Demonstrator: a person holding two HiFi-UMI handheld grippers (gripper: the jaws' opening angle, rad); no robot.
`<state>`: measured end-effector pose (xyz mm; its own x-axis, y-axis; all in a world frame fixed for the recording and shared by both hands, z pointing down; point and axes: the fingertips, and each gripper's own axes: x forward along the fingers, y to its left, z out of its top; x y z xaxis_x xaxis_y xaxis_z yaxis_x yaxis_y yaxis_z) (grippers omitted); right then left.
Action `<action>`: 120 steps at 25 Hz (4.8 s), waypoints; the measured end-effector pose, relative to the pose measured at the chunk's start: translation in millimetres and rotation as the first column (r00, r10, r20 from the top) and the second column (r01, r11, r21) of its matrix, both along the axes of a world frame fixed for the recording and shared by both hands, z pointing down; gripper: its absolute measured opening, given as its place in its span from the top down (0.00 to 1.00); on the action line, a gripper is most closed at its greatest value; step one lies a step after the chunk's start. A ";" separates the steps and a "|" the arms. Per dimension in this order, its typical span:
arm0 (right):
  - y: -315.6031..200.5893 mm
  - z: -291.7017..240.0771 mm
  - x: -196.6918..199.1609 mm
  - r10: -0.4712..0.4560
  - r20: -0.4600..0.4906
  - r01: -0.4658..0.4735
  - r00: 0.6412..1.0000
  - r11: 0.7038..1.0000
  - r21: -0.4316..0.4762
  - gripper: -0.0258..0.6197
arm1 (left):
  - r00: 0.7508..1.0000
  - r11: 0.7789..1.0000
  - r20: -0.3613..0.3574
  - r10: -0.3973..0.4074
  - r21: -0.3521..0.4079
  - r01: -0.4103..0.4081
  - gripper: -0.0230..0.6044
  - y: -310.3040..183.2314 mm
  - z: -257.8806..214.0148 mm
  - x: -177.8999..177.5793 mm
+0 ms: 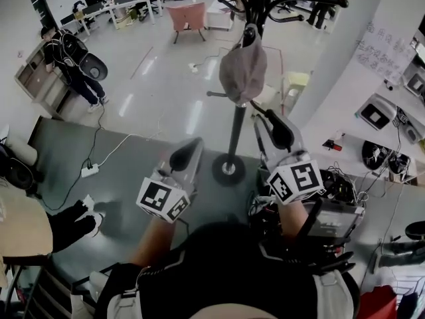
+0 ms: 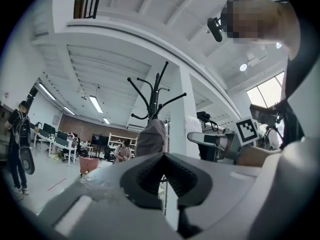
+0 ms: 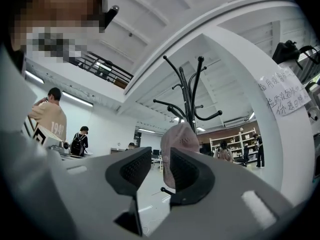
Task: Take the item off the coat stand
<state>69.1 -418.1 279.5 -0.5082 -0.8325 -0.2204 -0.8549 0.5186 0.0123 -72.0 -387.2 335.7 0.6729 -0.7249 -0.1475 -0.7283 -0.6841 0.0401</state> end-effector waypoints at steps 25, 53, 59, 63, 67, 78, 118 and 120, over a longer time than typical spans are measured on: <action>-90.2 11.4 -30.8 -0.070 -0.051 0.070 0.996 0.997 -0.015 0.49 | 0.987 0.987 0.027 -0.159 -0.016 0.160 0.95 -39.4 5.0 -18.1; -89.6 -27.9 -42.3 -0.061 -0.019 0.062 0.998 0.997 0.041 0.87 | 0.975 0.974 -0.006 -0.224 -0.046 0.223 0.95 -7.7 6.1 -46.5; -69.0 -42.4 -43.6 -0.072 -0.006 0.072 0.997 0.995 0.071 0.87 | 0.976 0.975 -0.015 -0.217 -0.048 0.216 0.95 1.5 7.2 -51.2; -60.4 -47.1 -44.4 -0.075 -0.008 0.076 0.997 0.994 0.082 0.88 | 0.978 0.978 -0.019 -0.206 -0.046 0.205 0.95 6.2 7.2 -50.6; -49.1 -56.0 -40.8 -0.065 -0.002 0.065 0.998 0.992 0.112 0.88 | 0.980 0.980 -0.021 -0.196 -0.043 0.195 0.95 11.9 6.7 -51.1; -14.2 -76.4 -42.2 -0.078 -0.015 0.080 0.997 0.981 0.179 0.88 | 0.986 0.986 -0.018 -0.163 -0.035 0.162 0.95 25.5 5.3 -54.3; 52.4 -84.1 -35.1 -0.061 -0.019 0.064 0.998 0.978 0.198 0.88 | 0.997 0.998 -0.046 -0.056 -0.008 0.056 0.95 53.1 -3.0 -54.1; 56.7 -79.3 -31.5 -0.049 -0.014 0.050 0.999 0.982 0.184 0.88 | 0.998 0.999 -0.046 -0.041 -0.002 0.041 0.95 53.9 -5.9 -50.5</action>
